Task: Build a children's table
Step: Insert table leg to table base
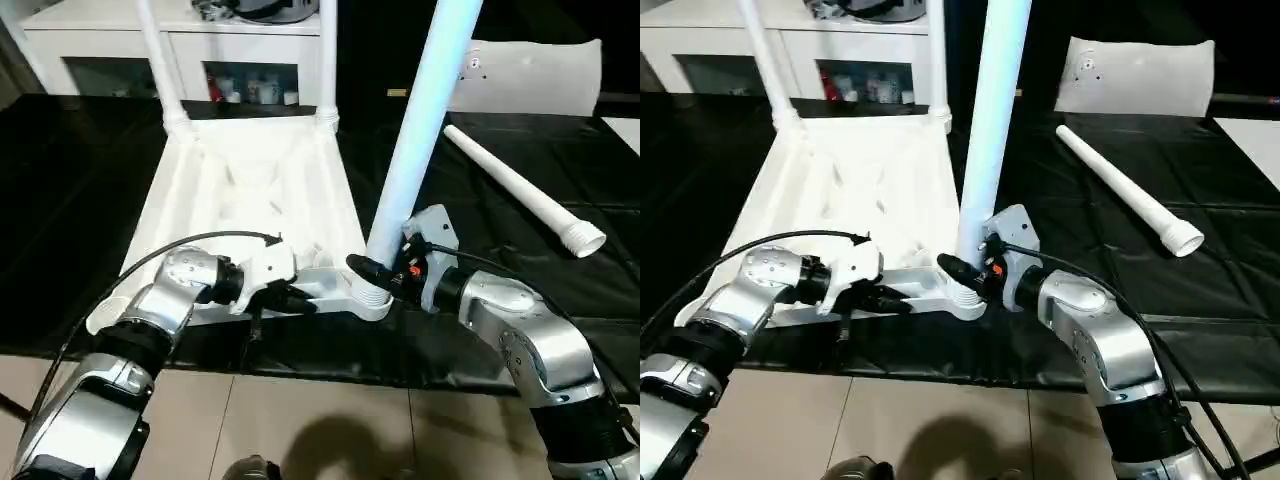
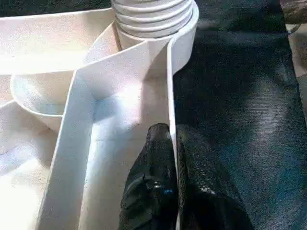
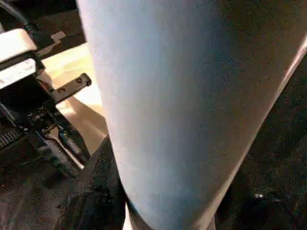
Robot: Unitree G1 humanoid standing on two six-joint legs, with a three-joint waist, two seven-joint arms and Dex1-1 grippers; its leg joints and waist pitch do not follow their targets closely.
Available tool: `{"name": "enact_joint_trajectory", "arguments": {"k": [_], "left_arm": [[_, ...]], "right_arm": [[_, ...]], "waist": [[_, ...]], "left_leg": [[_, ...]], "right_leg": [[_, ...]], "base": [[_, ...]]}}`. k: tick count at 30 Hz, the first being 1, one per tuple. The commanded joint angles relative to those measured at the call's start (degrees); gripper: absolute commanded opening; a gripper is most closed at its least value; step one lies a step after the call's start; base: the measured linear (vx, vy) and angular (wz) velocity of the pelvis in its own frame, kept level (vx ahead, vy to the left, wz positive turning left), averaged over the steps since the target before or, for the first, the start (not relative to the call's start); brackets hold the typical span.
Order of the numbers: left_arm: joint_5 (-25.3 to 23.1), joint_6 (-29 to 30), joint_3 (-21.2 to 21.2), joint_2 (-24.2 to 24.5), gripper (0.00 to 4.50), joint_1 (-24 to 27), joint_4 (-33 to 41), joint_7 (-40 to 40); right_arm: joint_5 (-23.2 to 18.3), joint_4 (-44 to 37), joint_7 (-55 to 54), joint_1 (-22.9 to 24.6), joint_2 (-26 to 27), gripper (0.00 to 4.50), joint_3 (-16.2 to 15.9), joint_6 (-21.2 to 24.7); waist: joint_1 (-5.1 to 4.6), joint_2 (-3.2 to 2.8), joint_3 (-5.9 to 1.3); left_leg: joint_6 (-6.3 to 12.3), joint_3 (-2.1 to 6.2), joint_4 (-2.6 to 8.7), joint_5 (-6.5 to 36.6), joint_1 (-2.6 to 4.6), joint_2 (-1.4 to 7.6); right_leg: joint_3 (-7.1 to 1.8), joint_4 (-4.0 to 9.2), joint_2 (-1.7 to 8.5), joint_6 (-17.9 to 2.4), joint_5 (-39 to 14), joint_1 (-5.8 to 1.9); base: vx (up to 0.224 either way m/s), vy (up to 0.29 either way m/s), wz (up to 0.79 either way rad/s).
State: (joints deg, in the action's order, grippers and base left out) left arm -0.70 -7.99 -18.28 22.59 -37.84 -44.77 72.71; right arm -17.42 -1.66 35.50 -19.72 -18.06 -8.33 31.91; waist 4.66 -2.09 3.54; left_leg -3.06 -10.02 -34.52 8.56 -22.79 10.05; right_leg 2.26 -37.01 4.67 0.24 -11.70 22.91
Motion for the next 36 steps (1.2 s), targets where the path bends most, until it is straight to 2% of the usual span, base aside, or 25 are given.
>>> {"name": "enact_joint_trajectory", "arguments": {"k": [1, 5, 6, 10, 20, 26, 30, 31, 32, 33, 34, 35, 36], "left_arm": [[1.68, -0.24, 1.22, 0.33, 0.0, 0.0, 0.2, 0.82], [1.01, -0.08, 1.14, 0.24, 0.0, -0.11, 0.53, 0.83], [0.29, 0.19, 0.93, 0.28, 0.0, -0.35, 0.22, -0.03], [-0.16, 0.01, 0.84, 0.39, 0.0, -0.56, -0.26, -0.26], [-0.82, -0.25, 0.87, 0.99, 0.0, -0.6, -0.65, -0.33], [-0.2, 0.39, 0.81, 0.54, 0.0, -0.13, 0.61, 0.45], [-0.24, 0.87, 0.66, 0.6, 0.0, 0.0, 0.79, 0.72], [-0.26, 0.91, 0.62, 0.63, 0.0, 0.06, 0.87, 0.78], [-0.24, 0.96, 0.64, 0.64, 0.0, 0.08, 0.92, 0.79], [-0.15, 1.04, 0.71, 0.63, 0.0, 0.12, 0.96, 0.79], [0.0, 1.18, 0.83, 0.63, 0.0, 0.16, 1.04, 0.83], [0.13, 1.3, 0.93, 0.65, 0.0, 0.16, 1.1, 0.88], [0.22, 1.37, 1.03, 0.66, 0.0, 0.14, 1.11, 0.86]], "right_arm": [[0.22, 2.05, -0.16, -0.53, 0.27, 1.91, 0.46, 0.17], [-0.12, 3.8, 1.08, -0.93, 0.75, 1.91, -0.2, 0.57], [0.13, 4.22, 1.51, -0.99, 0.55, 1.91, -0.77, 0.81], [0.8, 4.74, 2.03, -1.16, -0.07, 1.91, -1.76, 1.39], [1.48, 6.21, 3.96, -1.97, -1.76, 1.91, -2.4, 2.7], [-0.27, 9.24, 3.72, -2.51, 0.14, 1.91, -0.58, 2.16], [-2.02, 11.52, 3.94, -1.38, 0.96, 1.91, 1.81, 2.37], [-2.18, 11.93, 4.0, -1.04, 1.04, 1.91, 2.09, 2.08], [-2.49, 12.42, 3.99, -0.64, 1.28, 1.91, 2.56, 1.73], [-2.87, 12.9, 3.81, -0.19, 1.67, 1.91, 3.18, 1.32], [-3.18, 13.64, 3.59, 0.41, 2.19, 1.91, 4.01, 0.4], [-3.5, 14.31, 3.44, 1.05, 2.64, 1.91, 4.77, -0.46], [-3.84, 14.83, 3.32, 1.74, 3.04, 1.91, 5.46, -1.19]], "waist": [[-0.02, 0.69, -4.02], [-0.03, 0.69, -3.95], [-0.07, 0.89, -3.86], [-0.14, 0.86, -3.67], [-0.09, 1.32, -3.71], [-0.24, 1.18, -3.6], [-0.34, 1.23, -3.58], [-0.32, 0.94, -3.55], [-0.39, 1.07, -3.53], [-0.22, 0.62, -3.58], [-0.37, 0.91, -3.55], [-0.28, 0.61, -3.57], [-0.33, 0.85, -3.57]], "left_leg": [[-0.66, 1.05, 4.43, 18.05, 1.33, 2.41], [-0.64, 0.99, 4.38, 18.66, 1.53, 2.46], [-0.75, 1.0, 4.42, 19.05, 1.51, 2.44], [-1.49, 1.16, 4.59, 21.23, 1.83, 2.47], [-1.26, 1.09, 4.58, 20.83, 1.86, 2.54], [-1.63, 1.24, 4.66, 22.48, 1.89, 2.51], [-1.77, 1.36, 4.74, 23.39, 2.03, 2.58], [-1.92, 1.44, 4.79, 23.88, 2.1, 2.57], [-1.97, 1.4, 4.83, 24.11, 2.06, 2.58], [-2.14, 1.49, 4.8, 24.46, 2.16, 2.57], [-2.23, 1.45, 4.84, 25.12, 2.22, 2.6], [-2.34, 1.54, 4.87, 25.48, 2.27, 2.6], [-2.33, 1.49, 4.89, 25.82, 2.25, 2.59]], "right_leg": [[-2.22, 5.96, 3.65, -9.73, -18.76, -1.76], [-2.26, 6.07, 3.72, -9.94, -19.54, -1.73], [-2.26, 6.12, 3.7, -9.69, -20.5, -1.75], [-2.28, 6.58, 3.77, -8.52, -24.81, -1.5], [-2.36, 6.58, 3.8, -8.42, -24.49, -1.4], [-2.29, 6.88, 3.94, -7.97, -27.11, -1.25], [-2.3, 7.07, 4.0, -7.6, -28.34, -1.06], [-2.25, 7.06, 3.99, -7.68, -28.46, -1.03], [-2.27, 7.15, 3.96, -7.64, -28.51, -1.03], [-2.32, 7.12, 4.11, -7.75, -28.45, -0.98], [-2.29, 7.25, 4.03, -7.83, -28.41, -0.9], [-2.28, 7.21, 4.09, -7.94, -28.47, -0.91], [-2.3, 7.31, 4.09, -8.01, -28.39, -0.91]], "base": [[0.0, 0.0, 0.0], [0.0, 0.0, 0.0], [0.0, 0.0, 0.0], [0.0, 0.0, 0.0], [0.0, 0.0, 0.0], [0.0, 0.0, 0.0], [0.0, 0.0, 0.0], [0.0, 0.0, 0.0], [0.0, 0.0, 0.0], [0.0, 0.0, 0.0], [0.0, 0.0, 0.0], [0.0, 0.0, 0.0], [0.0, 0.0, 0.0]]}}
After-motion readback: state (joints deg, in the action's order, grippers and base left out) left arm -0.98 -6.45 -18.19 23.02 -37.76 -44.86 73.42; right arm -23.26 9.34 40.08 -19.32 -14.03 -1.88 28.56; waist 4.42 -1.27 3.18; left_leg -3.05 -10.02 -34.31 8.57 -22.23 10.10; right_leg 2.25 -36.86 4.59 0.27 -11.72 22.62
